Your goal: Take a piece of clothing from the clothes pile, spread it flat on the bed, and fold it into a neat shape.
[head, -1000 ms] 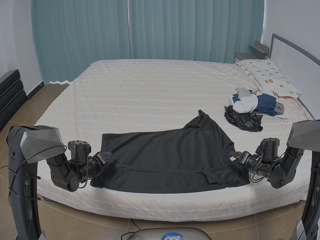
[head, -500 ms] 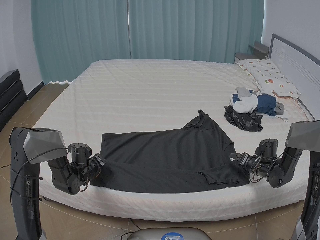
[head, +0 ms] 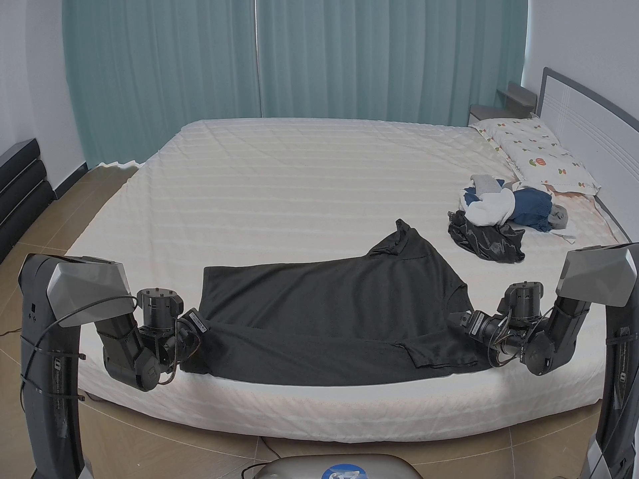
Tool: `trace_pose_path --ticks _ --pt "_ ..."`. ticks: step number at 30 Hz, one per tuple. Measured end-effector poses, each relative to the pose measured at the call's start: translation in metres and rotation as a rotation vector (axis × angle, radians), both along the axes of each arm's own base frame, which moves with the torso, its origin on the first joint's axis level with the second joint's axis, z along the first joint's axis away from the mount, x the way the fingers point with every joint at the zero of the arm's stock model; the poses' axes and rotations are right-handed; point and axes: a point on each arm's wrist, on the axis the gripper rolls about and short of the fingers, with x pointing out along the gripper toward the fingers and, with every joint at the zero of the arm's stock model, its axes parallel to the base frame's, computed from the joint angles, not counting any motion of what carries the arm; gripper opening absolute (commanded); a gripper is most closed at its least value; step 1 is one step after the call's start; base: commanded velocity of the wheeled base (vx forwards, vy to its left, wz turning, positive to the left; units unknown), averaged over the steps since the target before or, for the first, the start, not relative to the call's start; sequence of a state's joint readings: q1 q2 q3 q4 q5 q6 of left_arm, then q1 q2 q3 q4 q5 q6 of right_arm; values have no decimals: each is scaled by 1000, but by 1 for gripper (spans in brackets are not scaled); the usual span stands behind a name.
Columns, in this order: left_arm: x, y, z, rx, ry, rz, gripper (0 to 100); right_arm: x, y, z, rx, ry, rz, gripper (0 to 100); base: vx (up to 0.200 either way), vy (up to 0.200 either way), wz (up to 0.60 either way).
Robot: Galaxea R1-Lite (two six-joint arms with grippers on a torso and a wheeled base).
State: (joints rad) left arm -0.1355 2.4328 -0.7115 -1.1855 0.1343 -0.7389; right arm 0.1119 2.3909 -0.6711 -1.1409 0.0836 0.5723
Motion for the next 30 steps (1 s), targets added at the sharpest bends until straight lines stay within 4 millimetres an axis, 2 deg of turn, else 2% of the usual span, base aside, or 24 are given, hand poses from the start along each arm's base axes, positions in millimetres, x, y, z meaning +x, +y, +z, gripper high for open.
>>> trace_pose_path --ticks 1,2,13,30 --pt "0 0 0 0 0 1 0 1 0 -1 -2 0 2 100 0 0 0" --pt "0 0 0 0 0 1 0 1 0 -2 -6 1 5 0 0 0 0" --pt "0 0 0 -1 0 2 0 2 -1 -9 -15 17 10 0 0 0 0" --pt "-1 2 -3 3 11 7 0 11 -14 10 4 -64 -43 0 0 0 0"
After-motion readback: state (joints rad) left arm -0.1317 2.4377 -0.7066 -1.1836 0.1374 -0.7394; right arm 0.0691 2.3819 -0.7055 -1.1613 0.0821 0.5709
